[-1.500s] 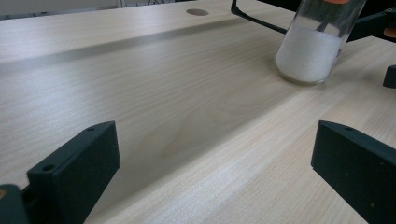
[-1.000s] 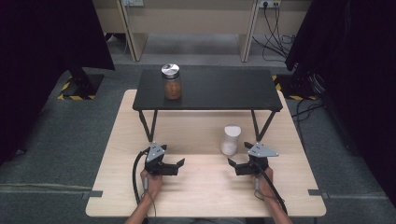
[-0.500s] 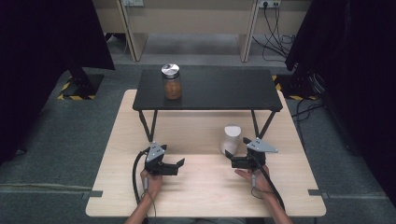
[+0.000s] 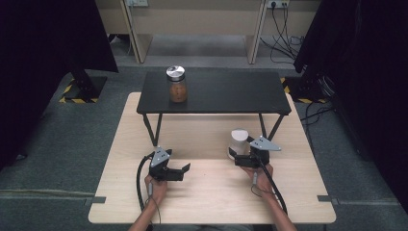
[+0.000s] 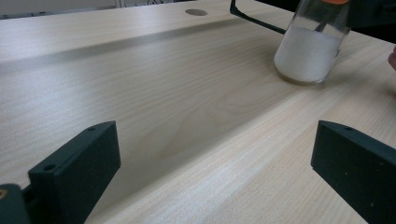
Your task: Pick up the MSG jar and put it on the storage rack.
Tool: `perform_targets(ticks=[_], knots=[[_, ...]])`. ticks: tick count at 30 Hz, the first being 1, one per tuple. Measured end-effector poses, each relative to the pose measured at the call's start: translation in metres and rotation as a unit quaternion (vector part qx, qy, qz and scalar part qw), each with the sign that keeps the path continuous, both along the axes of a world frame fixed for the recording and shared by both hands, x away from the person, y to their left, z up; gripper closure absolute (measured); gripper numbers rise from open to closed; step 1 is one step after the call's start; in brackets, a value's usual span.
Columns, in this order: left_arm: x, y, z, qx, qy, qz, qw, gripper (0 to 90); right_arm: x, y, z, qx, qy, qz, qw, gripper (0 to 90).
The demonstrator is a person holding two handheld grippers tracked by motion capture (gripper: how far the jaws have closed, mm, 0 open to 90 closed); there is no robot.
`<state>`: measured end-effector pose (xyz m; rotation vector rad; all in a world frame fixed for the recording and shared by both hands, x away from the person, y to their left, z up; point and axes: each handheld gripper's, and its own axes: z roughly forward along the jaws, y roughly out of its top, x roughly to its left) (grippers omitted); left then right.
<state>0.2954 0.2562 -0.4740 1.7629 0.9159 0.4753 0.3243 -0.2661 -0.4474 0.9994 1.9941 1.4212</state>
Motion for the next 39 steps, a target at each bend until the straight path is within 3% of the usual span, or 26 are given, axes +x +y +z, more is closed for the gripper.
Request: perform_targets(ticks=[5, 9, 11, 17, 27, 33, 39], knots=[[0.0, 0.0, 0.0, 0.0, 0.0, 0.0, 1.0, 0.6, 0.008, 0.013, 0.006, -0.012, 0.009, -0.011, 0.9998, 22.5], [0.0, 0.0, 0.0, 0.0, 0.0, 0.0, 1.0, 0.6, 0.008, 0.018, 0.004, -0.015, -0.002, -0.022, 0.9996, 34.2], [0.0, 0.0, 0.0, 0.0, 0.0, 0.0, 1.0, 0.7, 0.01, 0.015, 0.003, -0.006, 0.003, -0.019, 0.9998, 34.4], [0.0, 0.0, 0.0, 0.0, 0.0, 0.0, 1.0, 0.7, 0.007, 0.016, 0.004, -0.012, -0.006, -0.022, 0.9997, 35.3], [0.0, 0.0, 0.0, 0.001, -0.001, -0.001, 1.0, 0.6, 0.003, 0.014, 0.011, -0.014, 0.003, -0.016, 0.9998, 35.5], [0.0, -0.001, 0.0, 0.003, -0.001, -0.002, 1.0, 0.6, -0.002, 0.011, 0.024, -0.024, 0.003, -0.004, 0.9997, 35.5], [0.0, -0.001, 0.001, 0.003, 0.0, -0.001, 1.0, 0.6, -0.009, 0.003, 0.039, -0.014, -0.009, 0.007, 0.9998, 35.5]])
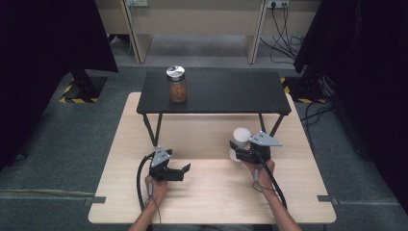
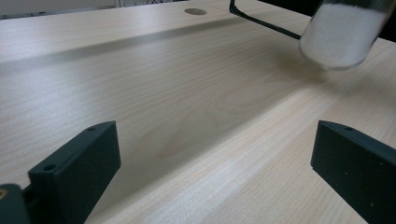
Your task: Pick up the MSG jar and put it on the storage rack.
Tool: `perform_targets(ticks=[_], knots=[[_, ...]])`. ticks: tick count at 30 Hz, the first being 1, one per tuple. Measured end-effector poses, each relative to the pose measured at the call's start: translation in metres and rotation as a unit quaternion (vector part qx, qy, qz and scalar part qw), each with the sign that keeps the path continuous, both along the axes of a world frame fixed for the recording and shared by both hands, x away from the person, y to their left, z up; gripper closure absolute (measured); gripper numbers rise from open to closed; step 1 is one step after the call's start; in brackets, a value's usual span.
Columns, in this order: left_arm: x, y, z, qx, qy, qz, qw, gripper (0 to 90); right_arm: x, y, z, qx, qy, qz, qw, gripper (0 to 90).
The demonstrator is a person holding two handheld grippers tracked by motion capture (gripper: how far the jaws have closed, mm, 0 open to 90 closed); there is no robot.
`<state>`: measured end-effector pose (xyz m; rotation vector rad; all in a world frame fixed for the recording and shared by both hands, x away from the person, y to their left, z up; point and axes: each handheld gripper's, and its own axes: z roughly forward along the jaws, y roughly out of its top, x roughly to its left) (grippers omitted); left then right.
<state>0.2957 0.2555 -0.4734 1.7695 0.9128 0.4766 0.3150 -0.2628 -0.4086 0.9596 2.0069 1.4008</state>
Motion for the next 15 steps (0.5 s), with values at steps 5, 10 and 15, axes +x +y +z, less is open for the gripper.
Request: perform_targets(ticks=[5, 10, 15], knots=[[0.0, 0.0, 0.0, 0.002, -0.001, 0.0, 1.0, 0.6, -0.005, -0.003, 0.016, 0.005, -0.009, 0.017, 0.9998, 35.5], [0.0, 0.0, 0.0, 0.002, -0.001, 0.0, 1.0, 0.6, -0.007, -0.003, 0.038, 0.003, -0.011, 0.039, 0.9992, 35.5], [0.0, 0.0, 0.0, 0.0, 0.0, 0.001, 1.0, 0.6, -0.006, -0.003, 0.058, 0.012, -0.015, 0.055, 0.9983, 35.5]])
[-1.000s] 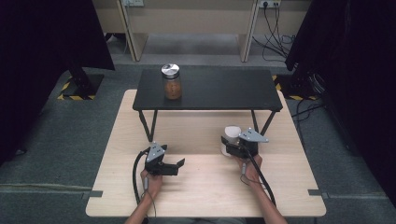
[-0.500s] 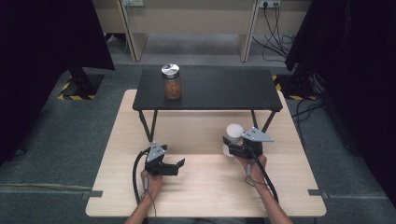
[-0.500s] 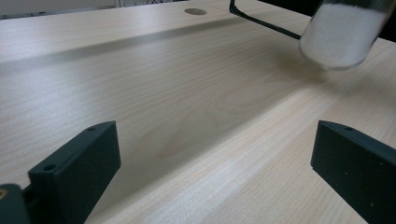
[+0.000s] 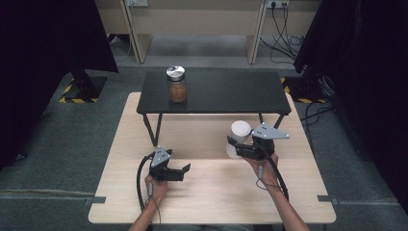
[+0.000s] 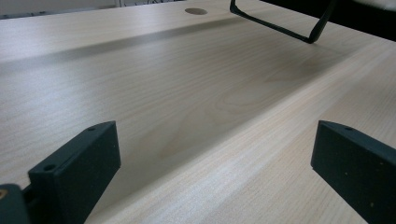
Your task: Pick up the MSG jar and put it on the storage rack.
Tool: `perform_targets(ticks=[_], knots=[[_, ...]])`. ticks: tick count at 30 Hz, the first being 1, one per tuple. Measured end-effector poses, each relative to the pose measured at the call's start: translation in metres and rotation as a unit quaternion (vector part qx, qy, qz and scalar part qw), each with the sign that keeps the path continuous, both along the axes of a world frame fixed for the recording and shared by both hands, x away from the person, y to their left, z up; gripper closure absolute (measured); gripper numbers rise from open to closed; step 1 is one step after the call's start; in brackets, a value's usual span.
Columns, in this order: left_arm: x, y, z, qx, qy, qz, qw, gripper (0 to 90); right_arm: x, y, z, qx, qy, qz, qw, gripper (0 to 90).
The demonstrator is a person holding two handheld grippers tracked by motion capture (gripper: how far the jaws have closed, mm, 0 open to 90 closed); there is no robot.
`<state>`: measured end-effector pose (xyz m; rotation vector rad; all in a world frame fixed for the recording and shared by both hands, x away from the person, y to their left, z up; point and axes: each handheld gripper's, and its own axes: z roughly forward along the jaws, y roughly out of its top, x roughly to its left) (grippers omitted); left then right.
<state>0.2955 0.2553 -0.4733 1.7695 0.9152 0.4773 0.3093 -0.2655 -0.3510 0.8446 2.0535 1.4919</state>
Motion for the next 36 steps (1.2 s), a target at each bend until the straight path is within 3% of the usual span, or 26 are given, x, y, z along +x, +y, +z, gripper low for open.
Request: perform_targets(ticks=[9, 21, 27, 36], knots=[[0.0, 0.0, 0.0, -0.001, -0.001, 0.0, 1.0, 0.6, 0.009, 0.006, 0.053, 0.002, 0.002, 0.021, 0.9998, 35.5], [0.0, 0.0, 0.0, -0.003, 0.001, 0.0, 1.0, 0.7, 0.035, 0.028, 0.118, 0.002, 0.013, 0.02, 0.9997, 35.5], [0.0, 0.0, -0.001, -0.004, 0.001, 0.0, 1.0, 0.7, 0.053, 0.042, 0.138, 0.008, 0.018, -0.003, 0.9998, 35.5], [0.0, 0.001, 0.0, -0.001, -0.001, -0.003, 1.0, 0.8, 0.082, 0.063, 0.146, 0.015, 0.037, -0.053, 0.9978, 35.5]])
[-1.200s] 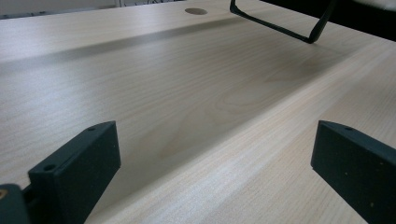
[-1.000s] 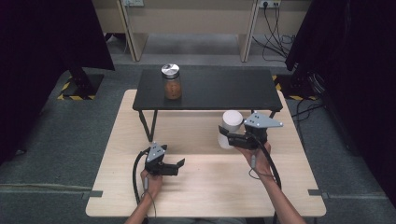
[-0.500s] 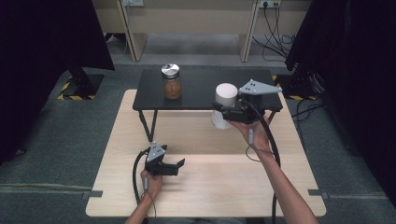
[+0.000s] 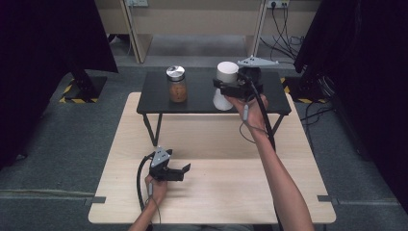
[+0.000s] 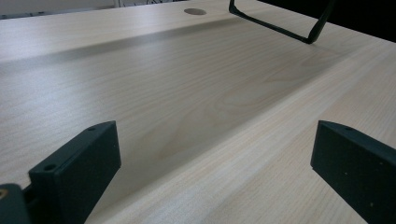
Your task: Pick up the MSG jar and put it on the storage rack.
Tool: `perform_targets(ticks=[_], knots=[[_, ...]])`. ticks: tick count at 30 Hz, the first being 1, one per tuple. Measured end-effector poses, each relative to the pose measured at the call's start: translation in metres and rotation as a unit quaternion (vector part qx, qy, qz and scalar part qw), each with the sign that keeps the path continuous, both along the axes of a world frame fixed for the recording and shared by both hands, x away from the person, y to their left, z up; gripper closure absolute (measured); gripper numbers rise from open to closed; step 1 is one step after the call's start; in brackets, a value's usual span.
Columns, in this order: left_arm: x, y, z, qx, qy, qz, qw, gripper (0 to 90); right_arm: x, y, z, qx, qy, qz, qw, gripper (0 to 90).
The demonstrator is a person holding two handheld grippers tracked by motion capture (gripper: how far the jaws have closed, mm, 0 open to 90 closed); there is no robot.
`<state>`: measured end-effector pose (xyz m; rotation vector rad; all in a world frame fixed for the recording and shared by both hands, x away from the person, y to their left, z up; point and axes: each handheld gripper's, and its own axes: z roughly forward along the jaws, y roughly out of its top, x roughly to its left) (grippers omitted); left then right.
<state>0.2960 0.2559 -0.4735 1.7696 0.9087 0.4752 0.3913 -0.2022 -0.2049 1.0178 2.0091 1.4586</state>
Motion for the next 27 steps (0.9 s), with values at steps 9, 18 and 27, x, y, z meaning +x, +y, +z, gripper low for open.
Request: perform_targets(ticks=[9, 18, 27], knots=[[0.0, 0.0, 0.0, -0.002, 0.0, 0.0, 1.0, 0.8, 0.02, 0.017, -0.001, -0.013, 0.011, -0.067, 0.9976, 35.5], [0.0, 0.0, 0.0, 0.001, 0.0, 0.0, 1.0, 0.8, 0.029, 0.031, -0.005, -0.016, 0.013, -0.082, 0.9964, 35.5], [-0.001, 0.0, 0.0, -0.001, 0.0, 0.002, 1.0, 0.7, 0.04, 0.04, -0.012, -0.012, 0.012, -0.096, 0.9952, 35.5]])
